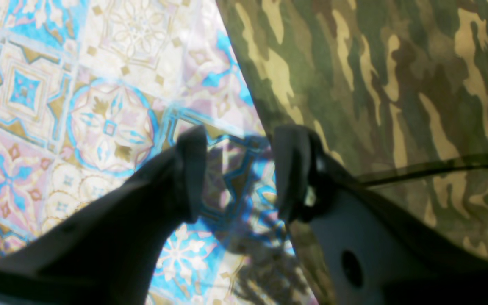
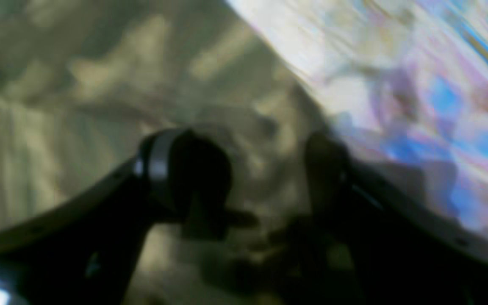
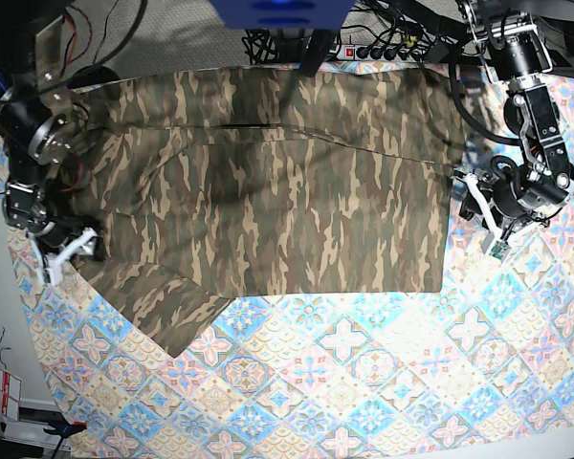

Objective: Fold the T-shirt properly
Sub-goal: 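Lower the right gripper onto the shirt's side edge and grasp it, then lower the left gripper onto the opposite side edge and grasp it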

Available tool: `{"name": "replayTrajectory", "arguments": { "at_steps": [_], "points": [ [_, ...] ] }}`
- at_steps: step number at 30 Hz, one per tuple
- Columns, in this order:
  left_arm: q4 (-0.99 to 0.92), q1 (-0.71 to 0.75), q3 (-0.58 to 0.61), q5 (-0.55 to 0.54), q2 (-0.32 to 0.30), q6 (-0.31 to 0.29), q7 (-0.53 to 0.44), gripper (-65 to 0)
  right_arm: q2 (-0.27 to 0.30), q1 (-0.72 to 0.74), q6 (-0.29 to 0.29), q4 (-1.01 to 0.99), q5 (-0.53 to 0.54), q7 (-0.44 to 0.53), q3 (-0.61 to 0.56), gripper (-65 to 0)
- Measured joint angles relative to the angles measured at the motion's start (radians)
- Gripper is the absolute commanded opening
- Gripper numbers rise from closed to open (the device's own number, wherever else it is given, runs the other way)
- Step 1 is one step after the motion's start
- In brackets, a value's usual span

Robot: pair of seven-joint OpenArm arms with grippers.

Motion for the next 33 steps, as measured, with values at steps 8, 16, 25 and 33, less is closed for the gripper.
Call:
{"name": "replayTrajectory", "arguments": {
  "at_steps": [8,16,25,33],
  "points": [
    [0.0,-0.007,0.001,-0.005,0.0,-0.003,-0.008,-38.8,-0.053,-0.011,-0.044,-0.005,0.034,0.067,-0.115,-24.8],
    [-0.044,-0.046,0.002,-0.006,0.0,-0.002,-0.017,-38.8,-0.071,-0.002,-0.048,0.006,0.034,0.027,-0.121,-28.6],
    [-0.048,-0.04,0.001,-0.003,0.0,-0.002,-0.008,-38.8,-0.077,-0.003,-0.025,0.006,0.038,0.015,-0.121,-54.0],
    [-0.174,-0.192,-0.002,0.0,0.0,-0.002,-0.008,-38.8,-0.079,-0.003,-0.02,0.006,0.043,0.013,-0.121,-57.5]
  ]
}}
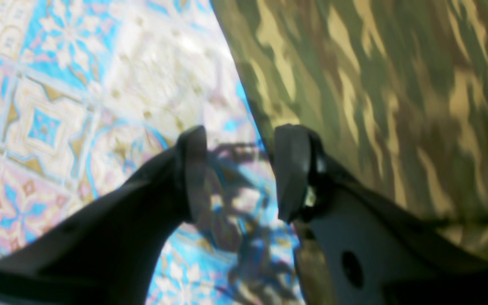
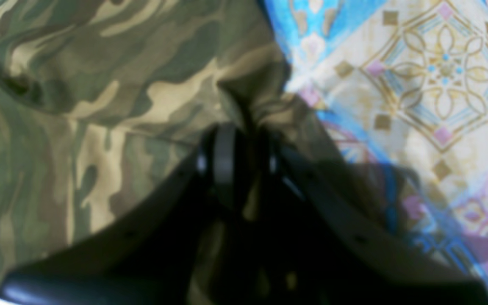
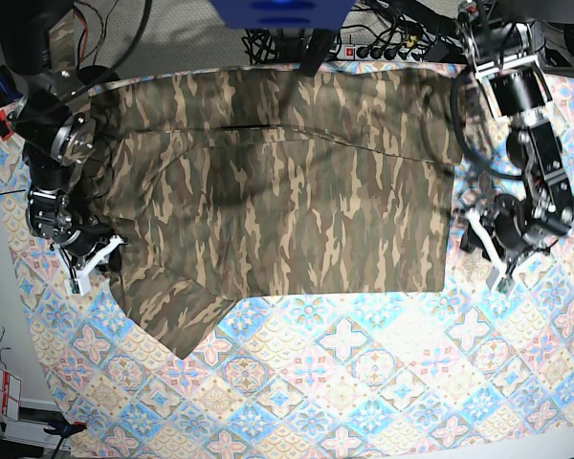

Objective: Fold the T-shirt properly
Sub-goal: 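Lower the left gripper onto the opposite side edge and grasp it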

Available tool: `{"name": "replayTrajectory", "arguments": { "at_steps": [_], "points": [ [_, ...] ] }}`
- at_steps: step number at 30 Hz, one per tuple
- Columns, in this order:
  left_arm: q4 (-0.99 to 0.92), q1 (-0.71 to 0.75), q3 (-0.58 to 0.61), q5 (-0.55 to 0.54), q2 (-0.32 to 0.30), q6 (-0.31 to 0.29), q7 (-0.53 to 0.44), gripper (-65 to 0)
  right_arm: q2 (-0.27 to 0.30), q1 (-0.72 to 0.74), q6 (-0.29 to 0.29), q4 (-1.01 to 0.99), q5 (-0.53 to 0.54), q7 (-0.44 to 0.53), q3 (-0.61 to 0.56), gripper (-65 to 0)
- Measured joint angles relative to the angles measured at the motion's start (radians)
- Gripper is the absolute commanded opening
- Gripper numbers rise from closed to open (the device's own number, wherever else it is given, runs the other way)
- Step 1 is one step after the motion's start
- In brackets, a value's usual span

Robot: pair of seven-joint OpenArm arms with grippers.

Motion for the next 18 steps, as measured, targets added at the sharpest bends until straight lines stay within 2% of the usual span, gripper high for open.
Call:
{"name": "replayTrajectory", "arguments": {
  "at_steps": [4,8,11,14,16,18],
  "points": [
    [-0.157,-0.127,0.005,0.006,-0.028,0.009,-0.011,-38.8,0.002,-0.011,0.001,0.0,0.006,0.01,0.0,-57.5],
    [-0.325,-0.197,0.017,-0.002,-0.036,0.006,-0.129,-37.8,0.0,-0.027,0.002,0.001,0.028,0.04,0.0,-57.1],
    [-0.451,-0.234,0.103,0.031,-0.034,0.006,-0.169,-27.6,0.002,-0.025,0.003,0.001,0.025,0.034,0.0,-57.1],
    [-0.572,-0.278,0.126,0.077,-0.019,0.006,-0.267,-16.8,0.009,-0.025,0.014,0.001,0.025,0.029,0.0,-57.1],
    [-0.638,-0.301,0.124,0.106,-0.012,0.006,-0.323,-12.3,0.011,-0.027,0.022,0.001,0.025,0.027,0.0,-57.1],
    [-0.683,-0.307,0.125,0.116,-0.011,0.009,-0.361,-11.5,0.011,-0.027,0.023,0.001,0.025,0.029,0.0,-57.1]
  ]
}}
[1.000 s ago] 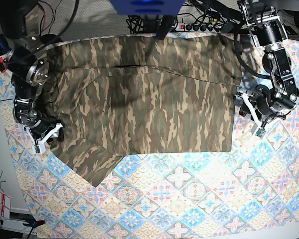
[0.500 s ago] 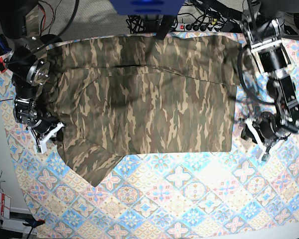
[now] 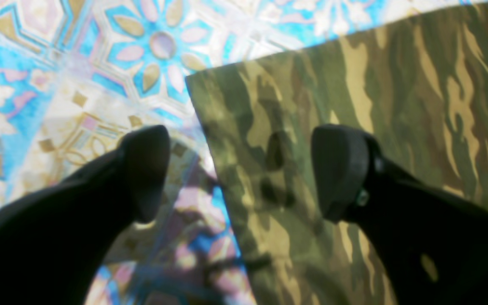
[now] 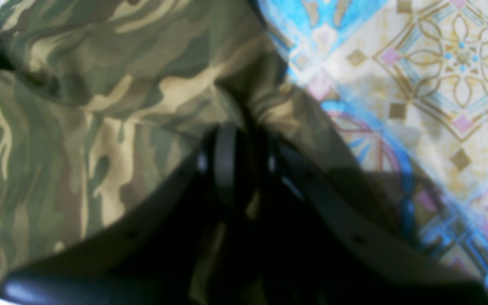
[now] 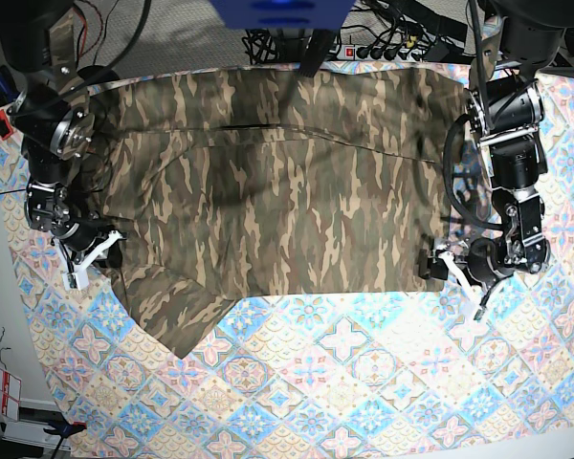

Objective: Fold the T-shirt properly
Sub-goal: 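Lower the left gripper onto the opposite side edge and grasp it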

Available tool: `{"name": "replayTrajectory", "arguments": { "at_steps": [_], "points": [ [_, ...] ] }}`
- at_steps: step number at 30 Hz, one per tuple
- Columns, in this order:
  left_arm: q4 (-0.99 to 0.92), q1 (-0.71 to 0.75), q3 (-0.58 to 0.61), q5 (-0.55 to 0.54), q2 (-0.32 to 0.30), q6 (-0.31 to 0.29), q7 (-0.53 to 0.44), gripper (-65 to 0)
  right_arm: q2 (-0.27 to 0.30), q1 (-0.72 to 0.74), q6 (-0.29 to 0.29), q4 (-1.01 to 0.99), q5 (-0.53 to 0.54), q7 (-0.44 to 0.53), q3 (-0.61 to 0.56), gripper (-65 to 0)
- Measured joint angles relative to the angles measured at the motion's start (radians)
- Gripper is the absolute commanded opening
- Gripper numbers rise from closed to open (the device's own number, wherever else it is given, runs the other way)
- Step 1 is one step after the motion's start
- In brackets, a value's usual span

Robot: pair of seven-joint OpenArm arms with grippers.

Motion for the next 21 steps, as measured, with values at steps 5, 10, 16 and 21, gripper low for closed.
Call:
{"name": "replayTrajectory", "arguments": {
  "at_steps": [5,10,16,21],
  "points": [
    [-0.047,0.004,0.0,0.06,0.006,-0.003,-0.053,-11.5,0.001,0.0,0.0,0.0,0.0,-0.005,0.0,-57.1],
    [-0.136,-0.005,0.0,0.071,0.008,-0.003,-0.151,-11.5,0.002,0.0,0.0,0.0,0.0,-0.005,0.0,-57.1],
    [-0.323,-0.093,0.001,0.061,0.003,0.002,-0.243,-11.5,0.002,0.0,0.004,0.0,0.0,-0.006,0.0,-57.1],
    [-0.374,-0.116,0.105,0.047,0.021,0.001,-0.291,-14.3,0.002,0.0,0.003,0.0,0.0,-0.006,0.0,-57.1]
  ]
}}
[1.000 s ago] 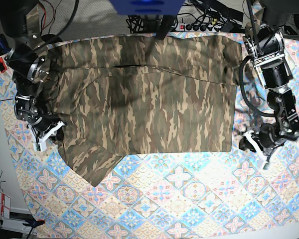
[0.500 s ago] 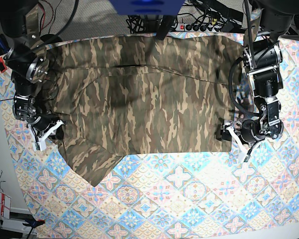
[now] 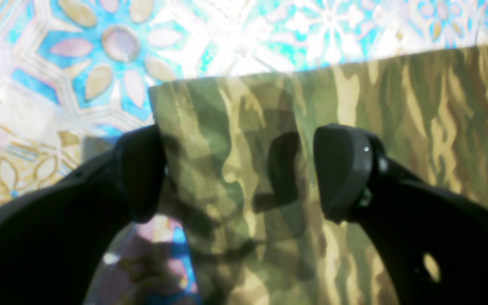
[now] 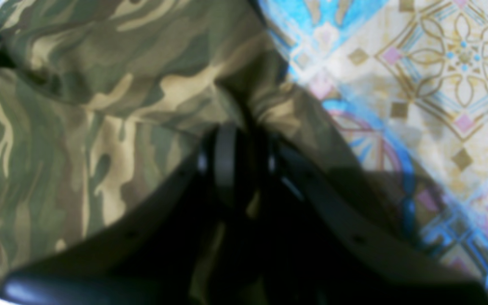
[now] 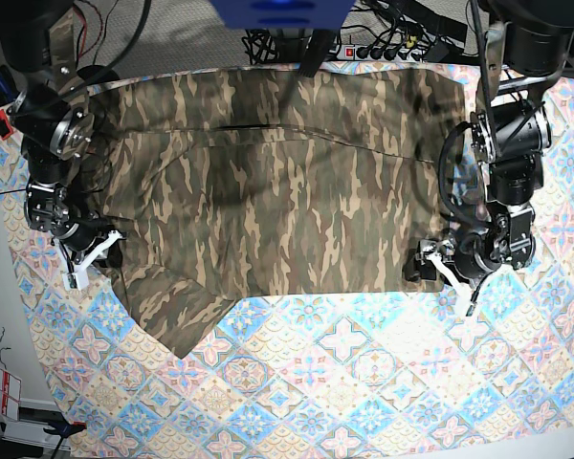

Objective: Fold the T-shirt properly
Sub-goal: 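Lower the left gripper onto the opposite side edge and grasp it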

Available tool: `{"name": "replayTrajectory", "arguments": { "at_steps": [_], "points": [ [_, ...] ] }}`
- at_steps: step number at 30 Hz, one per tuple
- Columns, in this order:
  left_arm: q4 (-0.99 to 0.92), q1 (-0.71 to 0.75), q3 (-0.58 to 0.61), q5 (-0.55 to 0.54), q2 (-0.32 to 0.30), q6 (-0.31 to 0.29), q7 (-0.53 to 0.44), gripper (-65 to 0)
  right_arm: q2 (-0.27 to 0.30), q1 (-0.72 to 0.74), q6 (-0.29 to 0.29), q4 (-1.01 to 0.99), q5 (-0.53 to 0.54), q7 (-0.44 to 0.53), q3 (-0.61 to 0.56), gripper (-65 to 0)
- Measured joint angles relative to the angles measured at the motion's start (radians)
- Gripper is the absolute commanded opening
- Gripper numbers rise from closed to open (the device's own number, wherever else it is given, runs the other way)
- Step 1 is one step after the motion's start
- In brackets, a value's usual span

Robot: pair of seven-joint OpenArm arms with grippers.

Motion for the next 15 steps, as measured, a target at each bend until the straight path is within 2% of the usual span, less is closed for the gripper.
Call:
{"name": "replayTrajectory", "arguments": {
  "at_steps": [3,10,12,15],
  "points": [
    [0.002,0.0,0.055,-0.001,0.018,0.009,-0.016,-23.2,0.0,0.0,0.0,0.0,0.0,0.0,0.0,-57.4],
    [0.004,0.029,0.057,-0.026,0.038,0.007,-0.033,-52.2,0.0,0.0,0.0,0.0,0.004,-0.01,0.0,-58.7],
    [0.006,0.039,0.057,-0.027,0.04,0.008,-0.035,-55.7,0.0,0.003,-0.001,0.0,0.004,-0.021,0.0,-62.1],
    [0.007,0.048,0.06,-0.041,0.04,0.007,-0.047,-56.2,0.0,0.002,-0.004,0.0,0.004,-0.022,0.0,-63.9]
  ]
}}
